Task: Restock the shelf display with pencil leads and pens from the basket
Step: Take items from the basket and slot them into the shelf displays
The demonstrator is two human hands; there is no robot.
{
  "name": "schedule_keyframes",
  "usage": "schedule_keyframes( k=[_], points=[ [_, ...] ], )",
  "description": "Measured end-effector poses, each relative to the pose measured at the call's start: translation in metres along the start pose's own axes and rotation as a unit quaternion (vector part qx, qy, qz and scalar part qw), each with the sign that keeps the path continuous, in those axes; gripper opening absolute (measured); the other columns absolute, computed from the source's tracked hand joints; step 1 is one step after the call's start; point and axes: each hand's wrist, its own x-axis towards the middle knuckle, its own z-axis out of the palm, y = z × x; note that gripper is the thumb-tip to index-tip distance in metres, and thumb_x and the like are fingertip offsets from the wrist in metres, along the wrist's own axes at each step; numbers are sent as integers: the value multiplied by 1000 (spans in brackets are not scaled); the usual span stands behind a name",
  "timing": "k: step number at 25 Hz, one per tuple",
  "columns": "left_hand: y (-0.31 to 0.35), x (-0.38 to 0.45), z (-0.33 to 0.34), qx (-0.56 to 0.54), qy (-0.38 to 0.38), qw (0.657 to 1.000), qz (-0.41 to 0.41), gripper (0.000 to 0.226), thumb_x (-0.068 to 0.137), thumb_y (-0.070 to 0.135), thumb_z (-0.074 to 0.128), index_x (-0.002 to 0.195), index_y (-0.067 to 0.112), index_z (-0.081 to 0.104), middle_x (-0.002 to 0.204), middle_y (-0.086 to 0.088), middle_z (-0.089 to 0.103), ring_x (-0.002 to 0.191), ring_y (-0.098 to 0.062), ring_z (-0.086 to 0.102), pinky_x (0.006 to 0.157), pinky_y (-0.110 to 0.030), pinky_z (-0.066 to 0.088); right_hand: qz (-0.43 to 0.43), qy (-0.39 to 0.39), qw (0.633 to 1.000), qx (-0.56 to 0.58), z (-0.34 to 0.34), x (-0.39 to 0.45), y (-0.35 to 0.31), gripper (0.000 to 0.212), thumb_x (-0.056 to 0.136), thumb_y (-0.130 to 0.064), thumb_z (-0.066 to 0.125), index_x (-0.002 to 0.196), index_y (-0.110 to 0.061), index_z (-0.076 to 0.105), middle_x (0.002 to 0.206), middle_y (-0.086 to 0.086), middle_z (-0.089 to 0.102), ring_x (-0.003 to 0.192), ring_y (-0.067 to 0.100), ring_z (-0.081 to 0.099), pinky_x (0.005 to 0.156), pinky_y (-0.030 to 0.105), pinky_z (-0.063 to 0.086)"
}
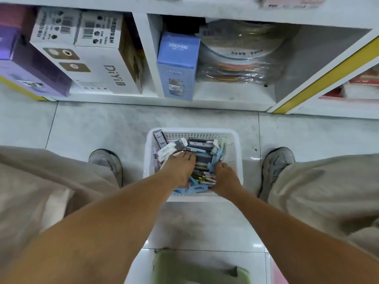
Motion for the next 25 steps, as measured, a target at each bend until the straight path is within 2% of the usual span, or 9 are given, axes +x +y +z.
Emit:
schedule_keyframes(
  k=[4,7,12,16,18,21,23,25],
  points=[
    [9,11,1,14,-3,1000,11,77,73,33,78,138,11,44,140,-12,39,130,-28,35,107,-44,38,-10,28,1000,9,3,2,3,55,83,-15,73,132,-8,51,127,13,55,112,30,54,96,36,49],
    [14,19,3,-6,13,1000,6,74,74,34,78,135,11,46,138,-12,42,128,-28,40,108,-42,38,-18,58,998,23,5,2,3,45,85,-11,68,129,-6,56,124,14,57,109,31,56,94,36,49],
    [11,26,3,-5,0,1000,6,80,65,42,82,132,12,49,131,-10,47,126,-27,41,107,-45,35,-15,49,996,76,-1,6,3,38,80,-11,77,115,-11,64,115,10,63,102,27,62,85,28,49],
    [14,26,10,-23,7,1000,-1,65,70,29,82,126,11,54,126,-11,53,119,-28,46,104,-42,44,11,68,988,140,3,0,-1,33,82,-14,75,112,-19,63,108,1,66,96,22,64,82,30,56],
    [15,25,12,-25,12,1000,-1,62,71,25,79,125,11,52,125,-11,56,119,-29,45,102,-41,45,28,71,980,181,0,3,-2,29,83,-17,74,109,-20,63,97,-4,65,92,19,64,73,24,51],
    [8,21,11,-40,-30,999,-10,56,74,26,77,122,15,49,113,-7,61,111,-26,51,95,-41,43,35,30,972,231,-1,8,-8,33,81,-26,79,109,-19,63,97,-10,62,89,9,58,67,9,38],
    [4,19,11,-46,-52,998,-13,57,74,28,79,122,16,49,103,-5,63,93,-24,55,81,-38,46,35,10,966,254,2,8,-13,36,79,-27,81,109,-18,62,100,-10,66,89,7,61,68,8,39],
    [2,19,7,-44,-59,997,-9,58,70,33,82,117,17,52,85,1,59,77,-21,50,66,-33,43,41,19,953,301,5,5,-14,40,77,-24,84,108,-17,59,96,-11,66,83,0,61,65,7,42]
  ],
)
